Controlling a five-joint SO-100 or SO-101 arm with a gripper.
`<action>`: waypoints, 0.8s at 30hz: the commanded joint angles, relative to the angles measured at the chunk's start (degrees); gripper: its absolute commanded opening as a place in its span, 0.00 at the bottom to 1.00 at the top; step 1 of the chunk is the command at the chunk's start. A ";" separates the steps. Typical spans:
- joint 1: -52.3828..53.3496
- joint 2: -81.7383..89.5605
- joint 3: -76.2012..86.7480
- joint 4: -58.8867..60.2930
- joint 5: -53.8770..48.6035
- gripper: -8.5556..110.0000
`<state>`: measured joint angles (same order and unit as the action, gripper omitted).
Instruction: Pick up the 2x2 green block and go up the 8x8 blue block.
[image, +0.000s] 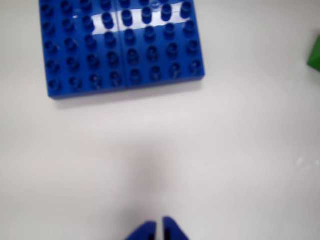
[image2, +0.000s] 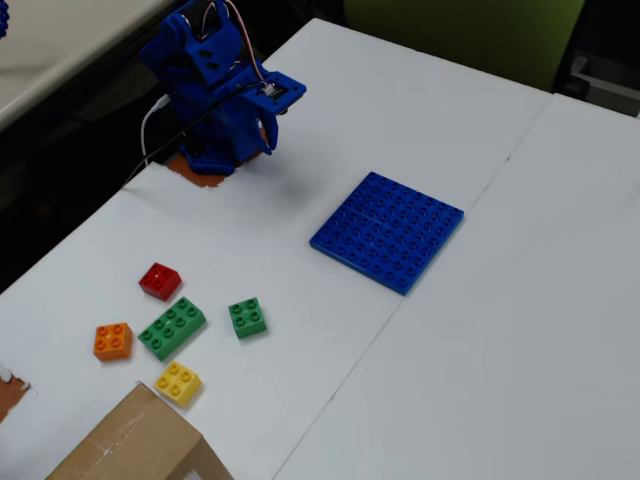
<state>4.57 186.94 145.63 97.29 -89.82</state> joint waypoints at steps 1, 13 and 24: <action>0.18 -5.45 -7.91 2.46 -2.20 0.08; 10.37 -40.25 -35.16 1.76 -10.20 0.12; 35.51 -63.54 -57.57 6.42 -22.76 0.33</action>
<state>33.66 130.96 99.23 100.02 -108.02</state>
